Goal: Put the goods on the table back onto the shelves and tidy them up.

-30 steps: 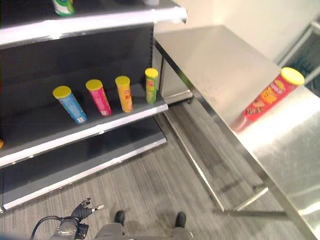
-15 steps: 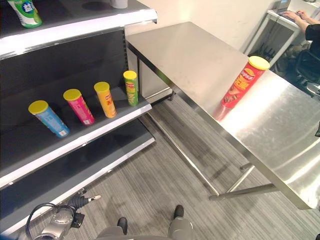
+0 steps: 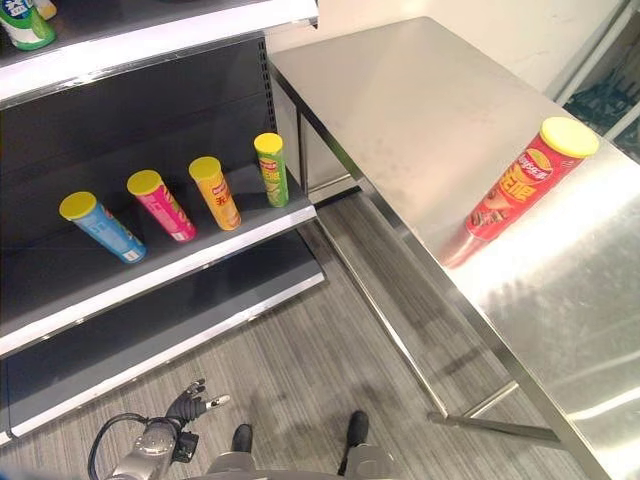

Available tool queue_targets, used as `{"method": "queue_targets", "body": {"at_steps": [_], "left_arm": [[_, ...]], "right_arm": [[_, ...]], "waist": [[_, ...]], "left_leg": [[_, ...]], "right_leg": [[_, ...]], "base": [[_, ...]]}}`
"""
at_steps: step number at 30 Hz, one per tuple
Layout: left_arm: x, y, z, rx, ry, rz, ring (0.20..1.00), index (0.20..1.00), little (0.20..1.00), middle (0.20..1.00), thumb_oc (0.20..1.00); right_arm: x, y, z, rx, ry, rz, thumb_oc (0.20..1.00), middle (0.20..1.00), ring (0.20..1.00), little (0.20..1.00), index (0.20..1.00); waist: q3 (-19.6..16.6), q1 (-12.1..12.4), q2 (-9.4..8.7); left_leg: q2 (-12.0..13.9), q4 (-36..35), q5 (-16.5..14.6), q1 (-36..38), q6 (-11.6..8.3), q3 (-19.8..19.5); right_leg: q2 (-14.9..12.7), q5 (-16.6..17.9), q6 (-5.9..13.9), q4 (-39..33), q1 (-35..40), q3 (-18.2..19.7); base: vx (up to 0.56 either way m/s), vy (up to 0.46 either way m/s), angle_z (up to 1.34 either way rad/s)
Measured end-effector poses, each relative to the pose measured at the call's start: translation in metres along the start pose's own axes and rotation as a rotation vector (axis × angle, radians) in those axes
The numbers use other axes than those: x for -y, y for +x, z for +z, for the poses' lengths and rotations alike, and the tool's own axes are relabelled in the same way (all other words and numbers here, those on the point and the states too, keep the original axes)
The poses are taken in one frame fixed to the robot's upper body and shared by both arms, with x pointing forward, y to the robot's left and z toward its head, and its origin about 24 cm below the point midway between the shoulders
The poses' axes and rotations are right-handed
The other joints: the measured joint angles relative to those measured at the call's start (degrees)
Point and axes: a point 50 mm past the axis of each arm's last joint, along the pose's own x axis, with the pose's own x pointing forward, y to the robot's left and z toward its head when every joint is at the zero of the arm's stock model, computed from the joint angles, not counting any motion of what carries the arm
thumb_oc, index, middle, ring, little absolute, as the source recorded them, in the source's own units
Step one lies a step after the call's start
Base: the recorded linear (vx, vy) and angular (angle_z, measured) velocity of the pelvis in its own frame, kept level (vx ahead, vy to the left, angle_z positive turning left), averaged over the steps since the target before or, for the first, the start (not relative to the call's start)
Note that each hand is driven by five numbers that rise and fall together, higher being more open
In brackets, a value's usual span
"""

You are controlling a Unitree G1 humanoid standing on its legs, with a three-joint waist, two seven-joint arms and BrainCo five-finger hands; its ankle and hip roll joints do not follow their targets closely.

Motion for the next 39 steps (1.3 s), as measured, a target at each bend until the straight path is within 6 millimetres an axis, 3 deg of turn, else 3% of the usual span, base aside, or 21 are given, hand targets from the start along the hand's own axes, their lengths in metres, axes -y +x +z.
{"method": "queue_targets", "body": {"at_steps": [5,9,14,25,39], "left_arm": [[-0.018,-0.001,-0.003,-0.011,0.032,0.037,1.0,1.0,1.0,1.0,1.0],[-0.021,-0.004,-0.009,-0.026,0.03,0.045,1.0,1.0,1.0,1.0,1.0],[-0.019,-0.007,-0.017,-0.049,0.029,0.038,1.0,1.0,1.0,1.0,1.0],[-0.019,-0.006,-0.014,-0.041,0.032,0.039,1.0,1.0,1.0,1.0,1.0],[-0.02,-0.006,-0.018,-0.056,0.03,0.04,1.0,1.0,1.0,1.0,1.0]], "right_arm": [[-0.021,0.004,-0.011,-0.051,0.013,0.085,1.0,1.0,1.0,1.0,1.0],[-0.029,0.002,-0.015,-0.071,0.02,0.151,1.0,1.0,1.0,1.0,1.0],[-0.023,-0.001,-0.02,-0.106,-0.048,0.217,1.0,1.0,1.0,1.0,1.0],[-0.01,0.002,-0.027,-0.167,-0.157,0.214,1.0,1.0,1.0,1.0,1.0],[-0.03,0.013,-0.037,-0.231,-0.171,0.249,1.0,1.0,1.0,1.0,1.0]], "waist": [[-0.17,0.47,-1.53],[-0.14,1.17,-1.64],[-0.14,1.44,-1.63],[-0.15,1.76,-1.58],[0.18,2.49,-0.97]], "left_leg": [[-0.86,-0.93,-0.24,-0.19,-0.21,0.2],[-1.17,-0.93,-0.22,-0.4,-0.19,0.21],[-1.16,-0.93,-0.2,-0.6,-0.18,0.0],[-1.16,-0.91,-0.19,-1.39,-0.17,-0.01],[-1.16,-0.79,-0.14,-3.3,-0.18,-0.23]], "right_leg": [[-0.95,0.51,0.78,-0.03,-0.79,0.26],[-1.28,0.61,1.09,-0.03,-1.01,0.32],[-1.28,0.44,1.32,-0.03,-1.14,0.23],[-1.27,0.87,0.77,-0.03,-1.96,0.24],[-1.25,0.97,0.78,-0.03,-3.53,-0.13]], "base": [[0.01,0.002,0.02],[0.0,0.0,0.0],[0.0,0.0,0.0],[0.0,0.0,0.0],[0.0,-0.001,0.01]]}}
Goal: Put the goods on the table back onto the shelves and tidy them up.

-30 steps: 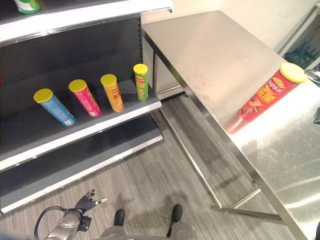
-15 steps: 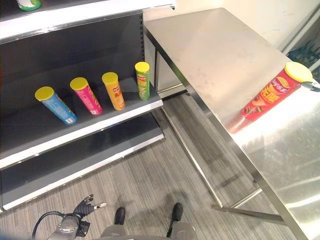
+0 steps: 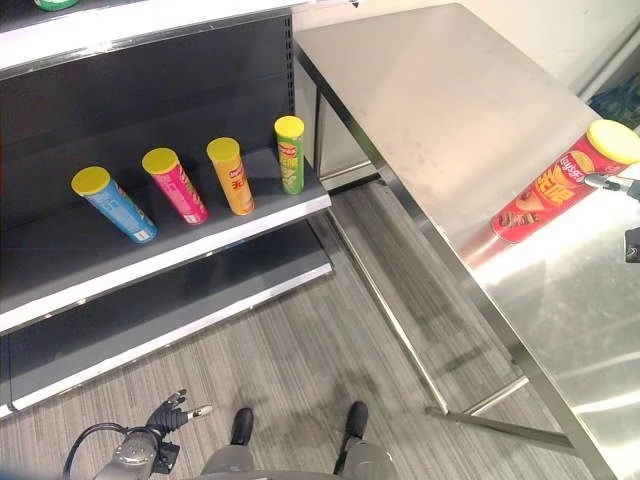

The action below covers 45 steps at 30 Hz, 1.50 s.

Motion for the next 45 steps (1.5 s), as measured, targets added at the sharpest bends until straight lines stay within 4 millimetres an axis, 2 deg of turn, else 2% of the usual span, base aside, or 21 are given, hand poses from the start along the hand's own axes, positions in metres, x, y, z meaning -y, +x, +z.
{"method": "queue_targets", "body": {"at_steps": [6,11,18,23,25,26,27,42,45], "left_arm": [[0.0,0.0,0.0,-0.001,-0.005,0.001,1.0,1.0,1.0,1.0,1.0],[0.0,0.0,0.0,-0.001,-0.005,0.0,1.0,1.0,1.0,1.0,1.0],[0.0,0.0,0.0,0.001,-0.005,-0.011,1.0,1.0,1.0,1.0,1.0],[0.0,0.0,0.001,0.003,-0.005,-0.016,1.0,1.0,1.0,1.0,1.0],[0.0,0.0,0.0,0.002,-0.004,-0.018,1.0,1.0,1.0,1.0,1.0],[0.0,0.0,0.0,0.001,-0.004,-0.018,1.0,1.0,1.0,1.0,1.0],[0.0,0.0,0.0,0.001,-0.004,-0.018,1.0,1.0,1.0,1.0,1.0],[0.0,0.0,0.0,0.004,-0.005,-0.016,1.0,1.0,1.0,1.0,1.0],[0.0,0.0,0.0,0.004,-0.006,-0.015,1.0,1.0,1.0,1.0,1.0]], "right_arm": [[-0.001,0.0,0.001,0.003,0.024,0.002,1.0,1.0,1.0,1.0,1.0],[-0.002,0.0,0.001,0.004,0.074,0.004,1.0,1.0,1.0,1.0,1.0],[-0.005,0.001,0.007,0.033,0.134,0.046,1.0,1.0,1.0,1.0,1.0],[-0.009,0.006,0.019,0.068,0.138,0.064,1.0,1.0,1.0,1.0,1.0],[-0.009,0.006,0.019,0.069,0.138,0.068,0.401,0.401,0.401,0.401,0.401],[-0.009,0.006,0.019,0.07,0.138,0.07,0.253,0.253,0.253,0.253,0.253],[-0.009,0.007,0.02,0.072,0.139,0.073,0.2,0.2,0.2,0.2,0.2],[-0.018,0.006,0.03,0.122,0.134,0.129,0.2,0.2,0.2,0.2,0.2],[-0.021,0.005,0.039,0.159,0.129,0.145,0.2,0.2,0.2,0.2,0.2]], "waist": [[0.14,1.37,-0.03],[1.06,1.59,-0.03],[1.3,2.32,-0.13],[1.43,2.4,-0.31],[1.52,2.52,-0.47],[1.56,2.53,-0.53],[1.62,2.54,-0.64],[1.74,2.53,-0.84],[1.74,2.54,-0.71]], "left_leg": [[0.0,-0.05,0.0,-0.15,0.0,-0.2],[0.0,-0.04,0.04,-0.04,-0.06,-1.11],[0.0,-0.05,0.09,-0.13,-0.11,-1.39],[0.0,-0.05,0.09,-0.13,-0.11,-1.39],[0.0,-0.05,0.1,-0.13,-0.11,-1.41],[0.0,-0.05,0.1,-0.12,-0.12,-1.43],[0.0,-0.05,0.1,-0.1,-0.12,-1.45],[0.0,0.03,0.21,0.37,-0.16,-1.59],[0.02,0.02,0.26,0.8,-0.18,-1.57]], "right_leg": [[-0.01,-0.06,0.08,0.0,0.03,-0.32],[-0.01,-0.11,0.14,-0.01,0.53,-0.92],[-0.02,-0.17,0.22,0.0,0.69,-1.29],[-0.02,-0.17,0.22,0.0,0.72,-1.34],[-0.02,-0.17,0.22,0.0,0.81,-1.47],[-0.02,-0.17,0.22,0.0,0.84,-1.5],[-0.02,-0.17,0.22,0.0,0.87,-1.53],[-0.03,-0.18,0.23,0.0,1.59,-1.72],[-0.01,-0.18,0.22,-0.01,1.97,-1.71]], "base": [[0.01,-0.001,0.01],[0.02,0.003,0.06],[0.0,0.0,0.02],[0.0,0.0,0.0],[0.0,0.0,0.03],[0.0,0.0,0.0],[0.0,0.0,0.0],[0.0,-0.009,0.0],[0.01,-0.05,-0.01]]}}
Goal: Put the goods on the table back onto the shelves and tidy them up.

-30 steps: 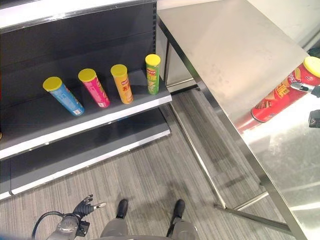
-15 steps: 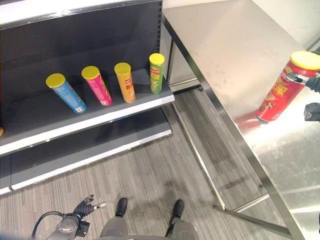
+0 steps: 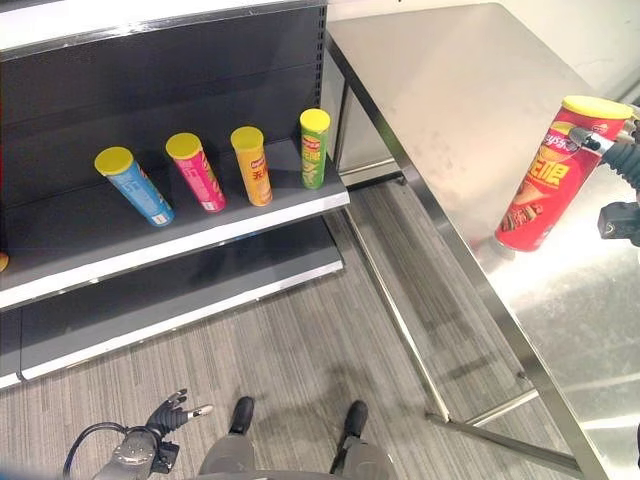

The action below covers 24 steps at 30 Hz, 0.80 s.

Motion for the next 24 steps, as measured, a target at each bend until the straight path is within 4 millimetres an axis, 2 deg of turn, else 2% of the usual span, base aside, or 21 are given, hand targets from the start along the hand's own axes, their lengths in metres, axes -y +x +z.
{"method": "queue_targets", "body": {"at_steps": [1,6,11,14,19,22,24], "left_arm": [[0.0,0.0,0.0,0.0,0.0,0.0,1.0,1.0,1.0,1.0,1.0],[-0.003,0.0,-0.002,-0.005,-0.037,0.023,1.0,1.0,1.0,1.0,1.0],[0.0,0.0,0.0,0.003,-0.052,0.034,1.0,1.0,1.0,1.0,1.0],[0.004,-0.001,-0.003,-0.004,-0.059,0.026,1.0,1.0,1.0,1.0,1.0],[0.008,-0.004,-0.013,-0.037,-0.061,0.016,1.0,1.0,1.0,1.0,1.0],[0.007,-0.004,-0.012,-0.034,-0.06,0.021,1.0,1.0,1.0,1.0,1.0],[0.002,-0.003,-0.008,-0.025,-0.051,0.031,1.0,1.0,1.0,1.0,1.0]], "right_arm": [[0.0,0.0,0.0,0.0,0.0,0.0,0.2,0.2,0.2,0.2,0.2],[-0.017,-0.001,0.037,0.203,0.02,0.002,0.2,0.2,0.2,0.2,0.2],[-0.024,-0.007,0.07,0.39,0.067,-0.028,0.2,0.2,0.2,0.2,0.2],[-0.023,-0.007,0.074,0.418,0.086,-0.05,0.2,0.2,0.2,0.2,0.2],[-0.034,-0.015,0.076,0.473,0.187,-0.076,0.2,0.2,0.2,0.2,0.2],[-0.04,-0.019,0.07,0.471,0.212,-0.092,0.2,0.2,0.2,0.2,0.2],[-0.045,-0.02,0.07,0.472,0.21,-0.09,0.2,0.2,0.2,0.2,0.2]], "waist": [[0.0,0.0,0.0],[-0.18,0.16,1.12],[-0.59,1.9,3.43],[-0.68,3.21,3.8],[-0.81,2.96,3.53],[-1.16,2.08,2.91],[-1.71,1.9,1.82]], "left_leg": [[0.0,0.0,0.0,0.0,0.0,0.0],[0.07,-0.03,0.05,1.54,-0.05,-0.3],[0.13,0.48,0.41,1.13,-0.28,-2.44],[-0.02,1.35,0.39,1.24,-0.3,-3.29],[-0.81,0.93,0.25,1.13,-0.15,-3.37],[-3.13,0.71,0.53,1.1,1.03,-2.7],[-5.22,1.22,0.73,0.52,2.15,-0.07]], "right_leg": [[0.0,0.0,0.0,0.0,0.0,0.0],[0.04,-0.24,0.04,-0.01,1.88,-0.42],[0.2,-0.57,-0.03,0.0,3.12,-2.45],[0.09,-0.9,-0.11,0.01,4.4,-3.54],[-1.62,-0.41,-0.13,0.06,4.48,-4.21],[-3.59,0.32,0.79,0.4,3.65,-3.22],[-5.49,1.13,1.34,1.69,0.99,-1.1]], "base": [[0.01,-0.076,0.01],[0.01,-0.068,0.05],[-0.04,-0.035,0.2],[-0.07,0.156,0.2],[-0.11,0.302,0.08],[-0.21,0.302,-0.13],[-0.36,0.285,-0.46]]}}
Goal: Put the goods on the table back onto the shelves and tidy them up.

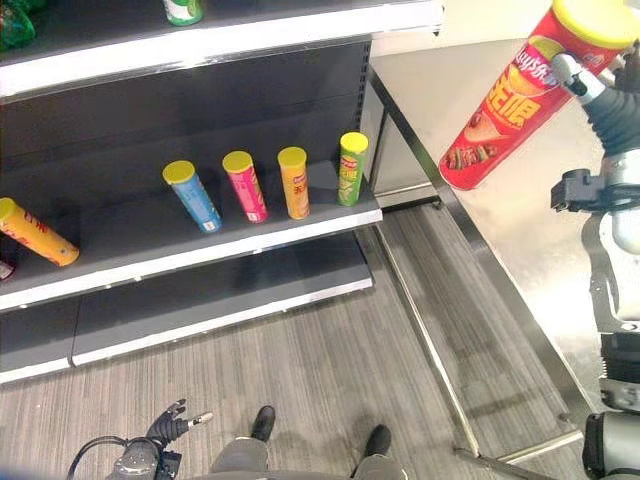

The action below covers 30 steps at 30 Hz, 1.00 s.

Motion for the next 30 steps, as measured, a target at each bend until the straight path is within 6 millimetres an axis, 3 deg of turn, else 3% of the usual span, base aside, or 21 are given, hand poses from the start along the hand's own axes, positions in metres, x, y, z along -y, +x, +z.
{"method": "queue_targets", "body": {"at_steps": [4,6,7,8,9,10,11,13,15,17,19,20,21,22,23,24,26,27,28,29,30], "left_arm": [[-0.014,0.003,0.01,0.026,-0.017,0.05,1.0,1.0,1.0,1.0,1.0],[-0.022,0.004,0.013,0.035,-0.025,0.078,1.0,1.0,1.0,1.0,1.0],[-0.024,0.004,0.014,0.036,-0.054,0.094,1.0,1.0,1.0,1.0,1.0],[-0.027,0.003,0.013,0.039,-0.079,0.112,1.0,1.0,1.0,1.0,1.0],[-0.031,0.001,0.01,0.034,-0.082,0.123,1.0,1.0,1.0,1.0,1.0],[-0.032,0.001,0.009,0.033,-0.082,0.127,1.0,1.0,1.0,1.0,1.0],[-0.026,-0.001,0.001,0.006,-0.118,0.124,1.0,1.0,1.0,1.0,1.0],[-0.008,-0.005,-0.013,-0.037,-0.204,0.097,1.0,1.0,1.0,1.0,1.0],[0.007,-0.01,-0.028,-0.086,-0.229,0.063,1.0,1.0,1.0,1.0,1.0],[0.011,-0.01,-0.03,-0.093,-0.235,0.055,1.0,1.0,1.0,1.0,1.0],[0.009,-0.015,-0.039,-0.121,-0.236,0.065,1.0,1.0,1.0,1.0,1.0],[0.007,-0.016,-0.043,-0.135,-0.232,0.069,1.0,1.0,1.0,1.0,1.0],[0.005,-0.016,-0.044,-0.14,-0.234,0.075,1.0,1.0,1.0,1.0,1.0],[0.004,-0.015,-0.042,-0.136,-0.231,0.076,1.0,1.0,1.0,1.0,1.0],[0.003,-0.011,-0.034,-0.115,-0.226,0.076,1.0,1.0,1.0,1.0,1.0],[0.002,-0.011,-0.031,-0.103,-0.227,0.075,1.0,1.0,1.0,1.0,1.0],[0.004,-0.011,-0.03,-0.093,-0.226,0.07,1.0,1.0,1.0,1.0,1.0],[0.008,-0.011,-0.028,-0.083,-0.226,0.058,1.0,1.0,1.0,1.0,1.0],[0.008,-0.009,-0.022,-0.065,-0.224,0.056,1.0,1.0,1.0,1.0,1.0],[-0.004,-0.006,-0.015,-0.042,-0.21,0.083,1.0,1.0,1.0,1.0,1.0],[-0.013,-0.003,-0.002,-0.002,-0.193,0.096,1.0,1.0,1.0,1.0,1.0]], "right_arm": [[-0.015,-0.004,-0.01,-0.043,0.02,0.026,0.2,0.2,0.2,0.2,0.2],[-0.023,-0.006,-0.014,-0.058,0.032,0.056,0.2,0.2,0.2,0.2,0.2],[-0.026,-0.007,-0.015,-0.062,0.034,0.069,0.2,0.2,0.2,0.2,0.2],[-0.027,-0.008,-0.016,-0.068,0.033,0.075,0.2,0.2,0.2,0.2,0.2],[-0.029,-0.007,-0.014,-0.058,0.033,0.086,0.2,0.2,0.2,0.2,0.2],[-0.029,-0.007,-0.011,-0.046,0.032,0.093,0.2,0.2,0.2,0.2,0.2],[-0.032,-0.004,-0.003,-0.011,0.038,0.106,0.2,0.2,0.2,0.2,0.2],[-0.033,-0.003,0.001,0.008,0.037,0.12,0.2,0.2,0.2,0.2,0.2],[-0.032,-0.002,0.007,0.031,0.018,0.136,0.2,0.2,0.2,0.2,0.2],[-0.03,-0.001,0.009,0.032,-0.006,0.145,0.2,0.2,0.2,0.2,0.2],[-0.032,-0.001,0.008,0.028,-0.007,0.159,0.2,0.2,0.2,0.2,0.2],[-0.035,-0.002,0.007,0.025,-0.006,0.17,0.2,0.2,0.2,0.2,0.2],[-0.037,-0.004,0.005,0.017,-0.005,0.184,0.2,0.2,0.2,0.2,0.2],[-0.037,-0.006,0.003,0.008,-0.002,0.187,0.2,0.2,0.2,0.2,0.2],[-0.038,-0.009,0.0,-0.011,0.009,0.188,0.2,0.2,0.2,0.2,0.2],[-0.038,-0.011,0.0,-0.015,0.011,0.188,0.2,0.2,0.2,0.2,0.2],[-0.036,-0.021,-0.01,-0.06,0.02,0.177,0.2,0.2,0.2,0.2,0.2],[-0.032,-0.028,-0.012,-0.079,0.002,0.178,0.2,0.2,0.2,0.2,0.2],[-0.029,-0.033,-0.013,-0.088,-0.001,0.163,0.2,0.2,0.2,0.2,0.2],[-0.034,-0.041,-0.02,-0.115,0.039,0.134,0.2,0.2,0.2,0.2,0.2],[-0.039,-0.044,-0.022,-0.13,0.045,0.15,0.2,0.2,0.2,0.2,0.2]], "waist": [[-0.04,0.09,-0.9],[-0.05,0.53,-0.58],[0.0,0.99,-0.36],[-0.08,1.88,-0.18],[-0.42,3.32,-0.76],[-0.74,3.87,-1.47],[-0.61,5.08,-1.16],[-0.94,5.82,-0.08],[-1.22,7.91,1.29],[-1.0,7.98,2.03],[-0.94,9.65,2.2],[-0.83,9.76,1.98],[-0.53,8.17,1.35],[-0.14,7.61,0.55],[0.16,6.3,-0.6],[0.22,5.78,-0.37],[-0.64,3.48,1.8],[-1.51,2.19,3.42],[-2.17,0.65,4.25],[-1.43,0.34,0.96],[-1.34,0.14,-0.08]], "left_leg": [[-2.39,2.57,-0.81,-0.65,2.47,3.28],[-1.9,2.56,-1.53,0.03,3.37,3.35],[-1.35,2.61,-1.55,-0.23,4.12,3.22],[-0.23,2.74,-0.99,-0.12,3.61,2.71],[0.18,2.78,-0.36,-0.28,2.61,2.19],[-0.04,2.66,-0.22,-0.43,2.23,2.09],[0.15,2.67,0.66,-1.11,1.34,0.8],[0.28,4.03,2.31,-3.32,1.31,-1.34],[0.53,4.64,2.93,-5.54,0.59,-1.26],[0.17,5.65,3.37,-7.59,0.25,-0.84],[0.07,4.13,4.28,-7.4,0.55,-0.39],[0.24,2.6,2.73,-7.25,-0.11,-0.15],[0.85,2.22,1.63,-7.26,0.87,4.04],[0.94,3.39,1.34,-7.51,1.12,4.63],[3.58,6.54,0.53,-8.19,0.53,4.6],[5.96,7.87,0.16,-8.48,0.24,5.13],[11.53,7.22,1.48,-5.85,-2.83,2.31],[12.58,5.45,2.59,-3.83,-3.87,1.43],[11.56,3.56,-1.11,-2.38,-7.83,1.88],[7.33,2.89,0.29,-2.27,-5.99,1.98],[5.09,2.47,-0.27,-2.48,-4.95,2.16]], "right_leg": [[-2.35,2.25,0.18,1.33,-1.45,2.02],[-2.55,2.24,0.55,3.5,-1.99,3.27],[-2.23,-1.53,2.73,8.17,-3.01,4.34],[-0.08,-9.19,3.75,16.54,-4.26,7.82],[1.74,-14.21,3.1,20.54,-4.39,8.98],[2.1,-15.85,2.19,20.37,-4.3,8.96],[3.49,-16.24,-0.64,17.35,-2.47,7.97],[5.89,-14.88,-2.05,11.78,0.53,6.95],[6.7,-14.93,-2.44,11.76,0.49,4.15],[6.23,-15.11,-2.5,11.49,0.61,2.19],[5.31,-15.53,-2.97,12.98,0.33,0.98],[3.91,-14.89,-3.89,13.44,0.36,0.17],[2.91,-14.66,-3.79,13.18,1.28,-1.0],[1.69,-14.46,-4.01,12.98,1.5,-1.78],[-0.24,-13.58,-2.66,11.9,1.97,-1.99],[-0.99,-13.28,-2.16,11.21,2.95,-2.28],[-1.54,-12.11,0.21,9.55,5.86,-1.77],[-2.15,-11.48,2.34,8.39,7.36,-1.66],[-3.96,-10.44,4.47,7.32,8.28,-1.87],[-8.08,-9.12,4.61,7.14,7.93,-1.65],[-9.88,-5.74,3.41,6.71,6.39,-1.51]], "base": [[-0.3,0.192,-0.35],[-0.18,0.021,-0.04],[-0.14,-0.047,0.16],[-0.09,-0.105,0.22],[-0.09,-0.13,0.17],[-0.09,-0.132,0.19],[-0.16,-0.072,0.51],[-0.23,0.013,0.91],[-0.27,0.126,0.88],[-0.17,0.136,0.74],[-0.22,0.315,0.39],[-0.23,0.452,0.41],[-0.11,0.271,0.46],[-0.08,0.465,0.53],[-0.05,0.501,0.32],[-0.06,0.682,0.3],[-0.02,0.561,0.23],[-0.04,0.55,0.23],[-0.09,0.528,0.24],[-0.14,0.444,0.07],[-0.2,0.473,-0.13]]}}
